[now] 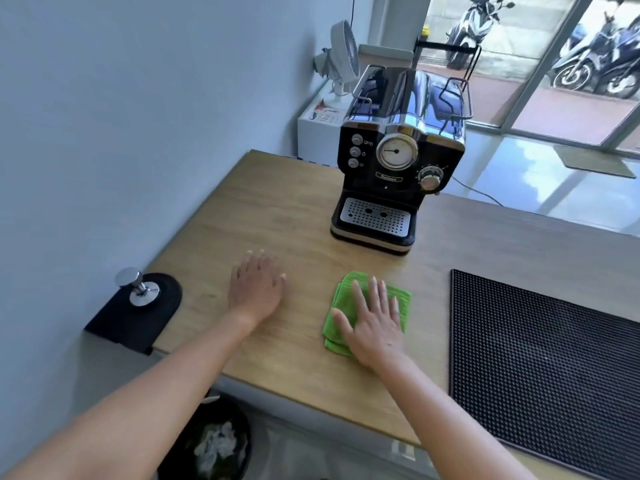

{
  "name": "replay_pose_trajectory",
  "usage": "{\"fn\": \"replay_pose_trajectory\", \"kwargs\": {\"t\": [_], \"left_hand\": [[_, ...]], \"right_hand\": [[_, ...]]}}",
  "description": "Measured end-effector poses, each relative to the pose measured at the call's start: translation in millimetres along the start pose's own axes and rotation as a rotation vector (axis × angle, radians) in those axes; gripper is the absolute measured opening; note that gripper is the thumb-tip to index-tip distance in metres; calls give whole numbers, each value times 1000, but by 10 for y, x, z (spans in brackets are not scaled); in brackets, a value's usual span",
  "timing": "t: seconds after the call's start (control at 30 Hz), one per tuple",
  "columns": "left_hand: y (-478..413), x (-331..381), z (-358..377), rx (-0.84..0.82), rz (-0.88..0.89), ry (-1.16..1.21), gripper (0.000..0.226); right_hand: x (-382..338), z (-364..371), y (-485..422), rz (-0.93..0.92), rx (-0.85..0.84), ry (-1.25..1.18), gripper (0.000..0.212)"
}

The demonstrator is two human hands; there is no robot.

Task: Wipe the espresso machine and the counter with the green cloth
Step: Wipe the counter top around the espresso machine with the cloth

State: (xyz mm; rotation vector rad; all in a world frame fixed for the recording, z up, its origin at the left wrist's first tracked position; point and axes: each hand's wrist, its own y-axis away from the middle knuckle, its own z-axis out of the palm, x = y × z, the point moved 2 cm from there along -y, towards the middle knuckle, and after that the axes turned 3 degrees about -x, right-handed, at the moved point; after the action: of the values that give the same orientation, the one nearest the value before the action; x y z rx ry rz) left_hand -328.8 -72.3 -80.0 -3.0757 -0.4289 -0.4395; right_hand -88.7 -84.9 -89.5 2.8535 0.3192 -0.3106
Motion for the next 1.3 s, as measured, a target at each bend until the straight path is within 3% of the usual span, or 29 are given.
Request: {"fn": "replay_pose_trajectory", "kwargs": {"t": [0.07,0.2,0.23,0.37,0.47,0.53,0.6,0.7,0.77,0.83,0.9,0.97,1.03,1.1,1.2,1.3], "left_hand": [[-57,-232,69,-75,-104,-18,61],[15,-719,98,-98,-214,-107,68],[51,-780,94,-107,-212,-122,68],[155,-946,119,-67,-162,-108,64],[167,-938,139,-18,-141,-119,61],[142,-950,140,-11,-149,-104,59],[108,-951,143,-6,-150,-95,58],[49,-986,134,-4,-160,-104,58],[15,-979,129,-6,-164,-116,58],[-34,-980,127,4,-169,-118,59],[-81,-997,131,3,-181,-113,59],[-116,-1000,146,10,-189,-117,60],[-172,-1005,158,13,-203,-108,61],[-225,-1003,155,19,-219,-96,61],[-360,-1037,146,32,-278,-62,60],[-466,-1069,127,35,-336,-54,60]], "right_hand": [[-118,213,87,-61,-25,92,82],[-31,406,584,-425,11,187,77],[88,389,660,-446,15,210,76],[371,116,159,-163,-1,241,77],[43,-1,-440,32,-31,193,82],[-362,53,-701,28,-53,160,82],[-747,149,-721,-78,-82,182,79],[-1156,345,-336,-418,-129,241,73],[-1073,413,48,-693,-160,288,69],[-762,374,177,-855,-135,346,64],[-479,256,-67,-785,-123,364,59],[-434,127,-506,-557,-86,301,58],[-686,102,-957,-357,-60,247,59],[-1083,166,-1240,-269,-35,189,60],[-1568,334,-1217,-374,-41,167,60],[-1473,425,-719,-689,-99,244,59]]}}
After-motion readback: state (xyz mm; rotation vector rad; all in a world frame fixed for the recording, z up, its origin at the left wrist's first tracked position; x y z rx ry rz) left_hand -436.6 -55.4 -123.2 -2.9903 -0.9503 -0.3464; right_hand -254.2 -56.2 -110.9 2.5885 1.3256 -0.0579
